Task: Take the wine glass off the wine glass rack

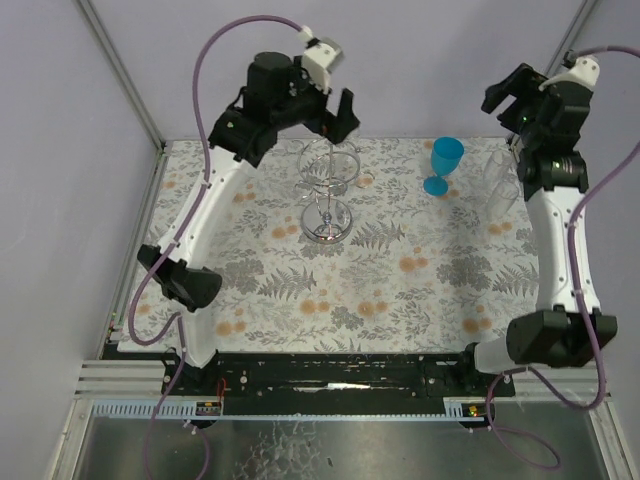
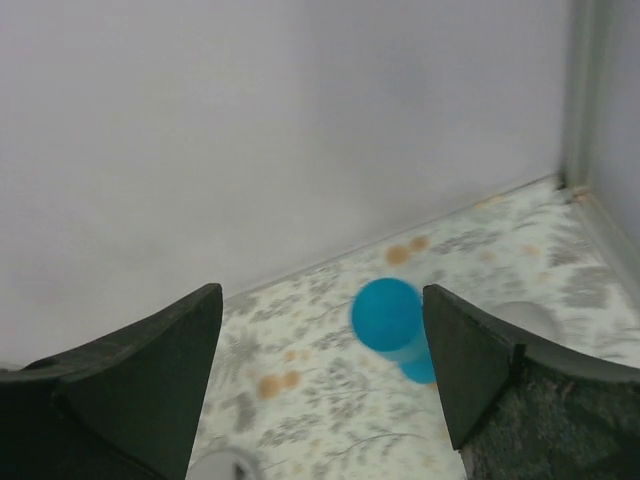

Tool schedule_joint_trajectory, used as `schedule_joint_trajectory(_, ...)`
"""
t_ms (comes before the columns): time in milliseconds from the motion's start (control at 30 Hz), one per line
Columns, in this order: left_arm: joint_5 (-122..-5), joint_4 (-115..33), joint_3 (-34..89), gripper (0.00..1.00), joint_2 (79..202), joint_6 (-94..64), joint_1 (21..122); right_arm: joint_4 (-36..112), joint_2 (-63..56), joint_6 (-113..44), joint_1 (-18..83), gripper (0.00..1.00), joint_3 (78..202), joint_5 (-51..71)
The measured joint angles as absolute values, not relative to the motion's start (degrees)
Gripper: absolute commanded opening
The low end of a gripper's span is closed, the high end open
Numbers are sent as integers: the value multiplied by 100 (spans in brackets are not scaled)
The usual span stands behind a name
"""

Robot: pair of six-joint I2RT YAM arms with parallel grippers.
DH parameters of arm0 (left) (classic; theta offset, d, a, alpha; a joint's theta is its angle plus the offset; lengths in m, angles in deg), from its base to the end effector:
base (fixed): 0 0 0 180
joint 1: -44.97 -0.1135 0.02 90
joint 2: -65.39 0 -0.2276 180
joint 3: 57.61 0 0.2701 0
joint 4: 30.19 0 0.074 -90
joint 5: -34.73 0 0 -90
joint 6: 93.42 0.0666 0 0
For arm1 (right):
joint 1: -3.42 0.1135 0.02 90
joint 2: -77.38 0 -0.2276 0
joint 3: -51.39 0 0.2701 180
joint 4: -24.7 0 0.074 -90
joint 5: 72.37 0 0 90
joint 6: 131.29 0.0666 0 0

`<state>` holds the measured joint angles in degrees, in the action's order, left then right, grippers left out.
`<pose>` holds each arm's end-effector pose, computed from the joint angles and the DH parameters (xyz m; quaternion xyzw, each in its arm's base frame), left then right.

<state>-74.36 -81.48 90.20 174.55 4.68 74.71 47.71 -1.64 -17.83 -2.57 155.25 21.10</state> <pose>0.3706 -0.2368 0.4672 0.3477 0.6946 -0.2428 0.5811 0.3598 -0.0418 0.4549 0.1978 0.6670 0.0882 0.7129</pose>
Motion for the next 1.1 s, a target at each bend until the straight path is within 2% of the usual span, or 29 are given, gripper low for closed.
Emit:
schedule_joint_trajectory(267,-8061,-7799,8505,100,17569,-1012,5753,5639,-2507,-624,282,82,17765,378)
schedule_joint_trajectory(433,-8561,-7375,7829,100,17532,-1976,4933,5940,-3768,20,748,76,18945,-437)
schedule_joint_trajectory(733,-9394,-6607,6546,100,17405,-3355,4264,6010,-4540,849,1137,65,19059,-1127)
schedule_joint_trajectory(933,-9593,-6450,6131,100,17357,-3654,4192,5995,-4575,1024,1255,57,19020,-1409)
schedule_joint_trajectory(1100,-9687,-6360,5917,100,17248,-3705,4196,6008,-4566,1034,1325,55,18731,-1567)
